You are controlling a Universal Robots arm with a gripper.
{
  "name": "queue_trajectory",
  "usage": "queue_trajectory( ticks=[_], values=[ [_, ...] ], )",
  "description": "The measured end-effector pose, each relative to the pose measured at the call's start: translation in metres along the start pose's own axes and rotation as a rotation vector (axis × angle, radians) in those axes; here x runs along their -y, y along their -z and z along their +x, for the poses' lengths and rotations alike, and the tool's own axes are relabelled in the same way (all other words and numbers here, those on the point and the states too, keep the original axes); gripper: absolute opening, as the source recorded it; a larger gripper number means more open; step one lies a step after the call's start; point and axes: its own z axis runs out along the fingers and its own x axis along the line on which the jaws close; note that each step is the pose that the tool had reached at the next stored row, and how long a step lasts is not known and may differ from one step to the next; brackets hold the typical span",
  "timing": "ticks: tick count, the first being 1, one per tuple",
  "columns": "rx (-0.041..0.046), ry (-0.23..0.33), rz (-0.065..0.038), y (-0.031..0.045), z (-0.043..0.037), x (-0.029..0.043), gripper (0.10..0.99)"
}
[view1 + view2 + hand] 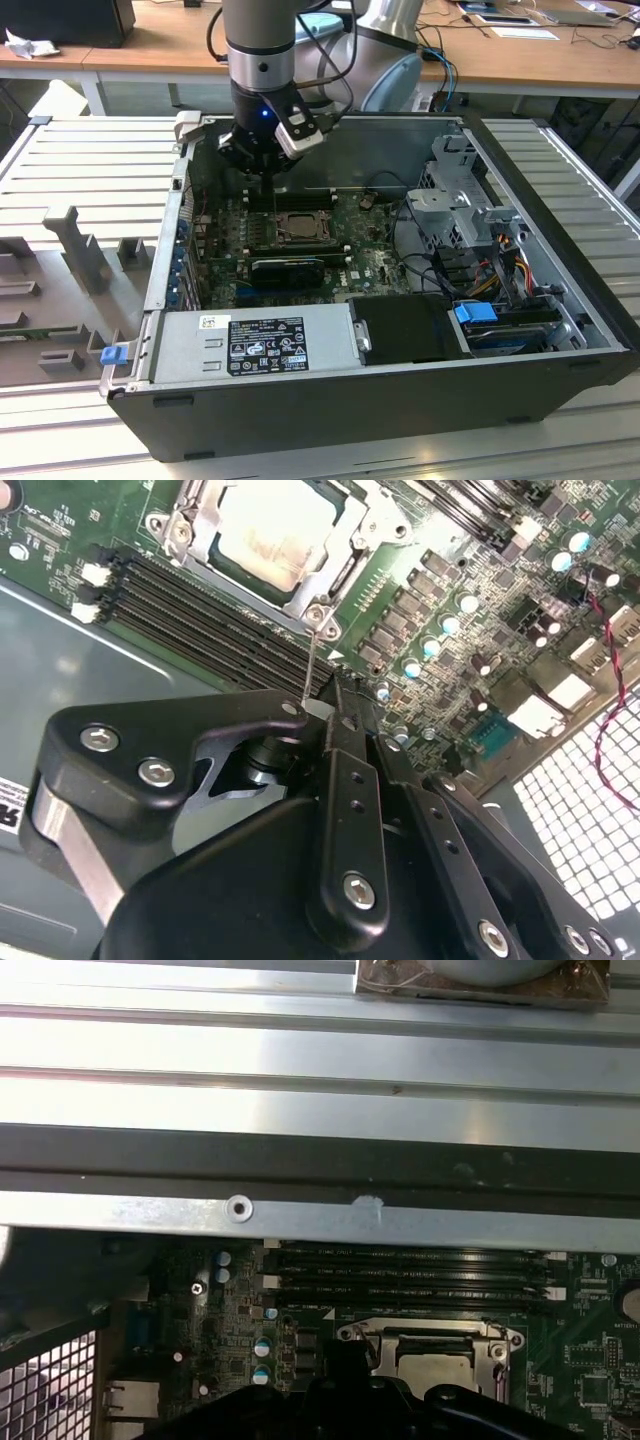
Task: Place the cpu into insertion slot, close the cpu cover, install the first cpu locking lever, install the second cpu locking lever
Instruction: 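Install the first cpu locking lever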
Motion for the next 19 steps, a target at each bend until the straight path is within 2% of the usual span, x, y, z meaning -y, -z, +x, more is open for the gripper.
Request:
queue_trajectory(
  ticks=[12, 19],
  values=[
    [0.0000, 0.000, 0.000, -0.0011, -0.0207, 0.0009, 0.106],
    [0.0001, 0.000, -0.003, -0.0022, -0.0279, 0.0013, 0.106]
  ],
)
